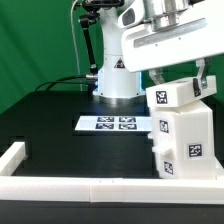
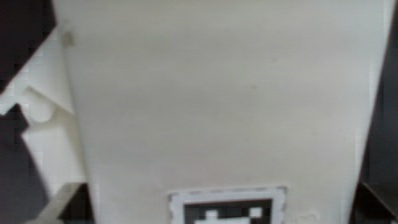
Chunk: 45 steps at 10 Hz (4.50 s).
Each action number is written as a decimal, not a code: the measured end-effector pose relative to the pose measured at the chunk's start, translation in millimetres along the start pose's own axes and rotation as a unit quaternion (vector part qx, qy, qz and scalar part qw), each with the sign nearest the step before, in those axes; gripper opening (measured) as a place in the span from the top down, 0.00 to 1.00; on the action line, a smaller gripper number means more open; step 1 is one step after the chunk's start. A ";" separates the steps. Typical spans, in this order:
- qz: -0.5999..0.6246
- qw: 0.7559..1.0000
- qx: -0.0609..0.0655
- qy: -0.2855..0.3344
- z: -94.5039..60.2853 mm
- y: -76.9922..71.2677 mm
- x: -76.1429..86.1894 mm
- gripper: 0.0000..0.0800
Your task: Assemble cabinet
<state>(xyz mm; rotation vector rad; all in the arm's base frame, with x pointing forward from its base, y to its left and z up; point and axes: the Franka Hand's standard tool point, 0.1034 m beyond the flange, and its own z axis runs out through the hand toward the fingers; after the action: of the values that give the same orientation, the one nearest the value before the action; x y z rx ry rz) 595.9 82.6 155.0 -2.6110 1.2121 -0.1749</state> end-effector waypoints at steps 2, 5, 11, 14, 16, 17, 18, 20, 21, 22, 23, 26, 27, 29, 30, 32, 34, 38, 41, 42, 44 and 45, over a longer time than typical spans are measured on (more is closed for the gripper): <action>0.060 0.998 0.000 -0.003 0.8 -1.6 -3.8 0.30; 0.175 0.985 0.001 -0.014 2.1 -4.3 -10.6 0.30; 0.179 0.983 0.005 -0.033 -8.6 -7.8 -9.4 0.02; 0.161 0.986 0.021 -0.028 -29.5 -17.1 -8.6 0.00; 0.161 0.986 0.028 -0.025 -37.4 -21.6 -7.3 0.00; 0.142 0.989 0.028 -0.025 -36.4 -21.0 -7.6 0.00; 0.130 0.991 0.027 -0.024 -35.9 -20.9 -8.0 0.00; -0.043 0.999 0.010 -0.029 -34.4 -21.5 -10.9 0.00; -0.106 0.994 0.008 -0.033 -35.0 -22.2 -11.4 0.00; -0.184 0.982 0.002 -0.035 -34.4 -22.0 -12.8 0.00; -0.238 0.971 -0.002 -0.033 -34.2 -22.2 -13.8 0.00; -0.351 0.936 0.000 -0.035 -33.5 -20.7 -13.9 0.00; -0.381 0.924 0.001 -0.035 -33.4 -20.6 -13.8 0.00; -0.510 0.860 -0.010 -0.027 -32.9 -21.4 -14.5 0.00; -0.586 0.810 -0.023 -0.016 -31.7 -24.1 -16.8 0.00; -0.668 0.743 -0.030 -0.021 -27.5 -22.9 -20.8 0.00; -0.750 0.659 -0.040 -0.049 -25.9 -18.4 -20.1 0.00; -0.829 0.555 -0.038 -0.061 -24.7 -17.6 -16.5 0.00; -0.905 0.416 -0.043 -0.073 -16.6 -15.7 -18.6 0.00; -0.922 0.376 -0.048 -0.076 -13.9 -15.5 -19.2 0.00; -0.953 0.287 -0.050 -0.087 -7.5 -13.9 -20.2 0.00; -0.961 0.255 -0.049 -0.091 -5.8 -12.1 -19.4 0.00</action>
Offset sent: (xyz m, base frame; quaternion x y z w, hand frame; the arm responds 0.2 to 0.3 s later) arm -0.0027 0.0088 -0.0010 -0.0247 -0.0119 0.2405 0.9703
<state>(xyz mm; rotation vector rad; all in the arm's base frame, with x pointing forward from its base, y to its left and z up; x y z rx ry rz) 591.1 103.8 163.9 -2.0558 -2.4540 -0.1193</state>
